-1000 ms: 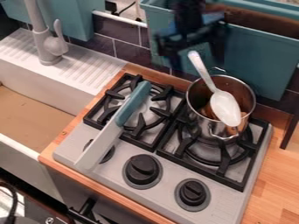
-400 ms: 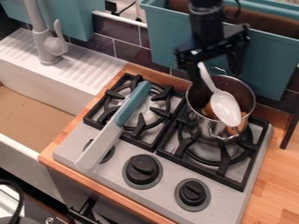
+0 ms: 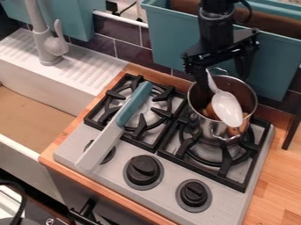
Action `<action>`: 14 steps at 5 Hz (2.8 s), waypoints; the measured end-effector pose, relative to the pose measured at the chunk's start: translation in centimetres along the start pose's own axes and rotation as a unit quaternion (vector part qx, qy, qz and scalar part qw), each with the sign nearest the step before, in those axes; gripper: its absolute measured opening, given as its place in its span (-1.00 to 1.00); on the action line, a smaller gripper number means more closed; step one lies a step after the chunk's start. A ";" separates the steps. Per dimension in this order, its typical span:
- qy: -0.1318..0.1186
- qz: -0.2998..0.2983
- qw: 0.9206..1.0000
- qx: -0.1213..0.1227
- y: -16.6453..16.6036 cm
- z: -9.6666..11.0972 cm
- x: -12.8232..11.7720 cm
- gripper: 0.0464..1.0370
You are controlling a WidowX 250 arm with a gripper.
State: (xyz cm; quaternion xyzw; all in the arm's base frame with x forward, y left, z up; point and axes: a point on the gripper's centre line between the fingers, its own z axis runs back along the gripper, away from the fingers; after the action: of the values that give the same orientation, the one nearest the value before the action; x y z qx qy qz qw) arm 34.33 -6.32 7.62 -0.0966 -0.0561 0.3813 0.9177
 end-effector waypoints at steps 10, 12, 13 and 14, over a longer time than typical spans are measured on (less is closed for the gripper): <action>-0.015 0.014 1.000 0.017 -0.1 -1.8 -0.1 0.86; -0.020 0.008 1.000 0.022 -0.1 -2.0 -0.5 -0.19; -0.020 0.013 0.999 0.032 0.1 -2.8 -0.6 -0.68; -0.015 0.017 0.999 0.036 0.2 -2.7 -0.7 -0.86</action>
State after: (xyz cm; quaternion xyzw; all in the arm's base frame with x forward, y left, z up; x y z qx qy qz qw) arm 34.16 -7.08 4.89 -0.0587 -0.0548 0.4005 0.9128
